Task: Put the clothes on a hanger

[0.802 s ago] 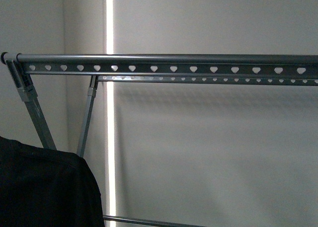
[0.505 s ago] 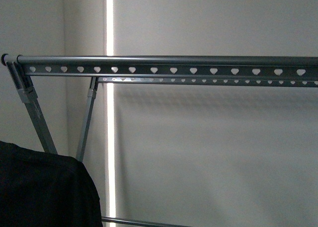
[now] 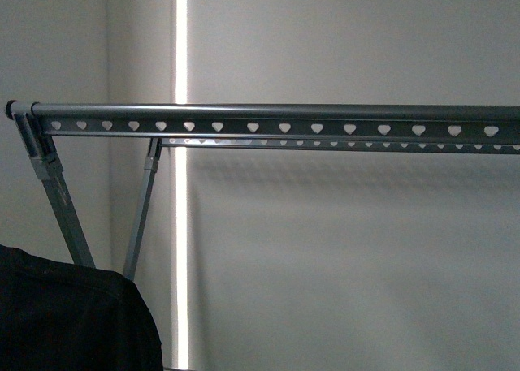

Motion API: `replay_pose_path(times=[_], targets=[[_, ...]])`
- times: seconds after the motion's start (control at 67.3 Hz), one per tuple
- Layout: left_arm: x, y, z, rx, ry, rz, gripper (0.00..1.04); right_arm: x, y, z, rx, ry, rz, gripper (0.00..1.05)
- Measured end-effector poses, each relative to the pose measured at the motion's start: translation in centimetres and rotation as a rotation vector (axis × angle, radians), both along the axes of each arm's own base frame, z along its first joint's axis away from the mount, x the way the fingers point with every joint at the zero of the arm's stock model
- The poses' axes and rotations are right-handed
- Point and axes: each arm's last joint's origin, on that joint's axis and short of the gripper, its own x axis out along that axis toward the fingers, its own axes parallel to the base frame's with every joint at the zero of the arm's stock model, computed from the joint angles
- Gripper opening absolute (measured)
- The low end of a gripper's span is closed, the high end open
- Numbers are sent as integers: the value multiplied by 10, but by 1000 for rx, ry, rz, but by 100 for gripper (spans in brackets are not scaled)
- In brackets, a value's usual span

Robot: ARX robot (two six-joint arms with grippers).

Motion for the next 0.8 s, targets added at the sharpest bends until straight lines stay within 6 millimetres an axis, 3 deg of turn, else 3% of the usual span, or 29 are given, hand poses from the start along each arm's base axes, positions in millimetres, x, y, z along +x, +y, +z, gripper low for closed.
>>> replay_pose_path(times=[0.267, 0.371, 0.475, 0.683, 0.802], targets=[[62, -18, 49, -23, 54, 154, 98, 0, 0, 0, 0, 0, 0, 97], [104, -28, 70, -61, 137, 294, 98, 0, 0, 0, 0, 0, 0, 97], [148, -34, 85, -174, 309, 576, 98, 0, 0, 0, 0, 0, 0, 97], [194, -54, 113, -384, 379, 844, 98, 0, 0, 0, 0, 0, 0, 97], [206, -68, 121, -488, 438, 920, 98, 0, 0, 0, 0, 0, 0, 97]])
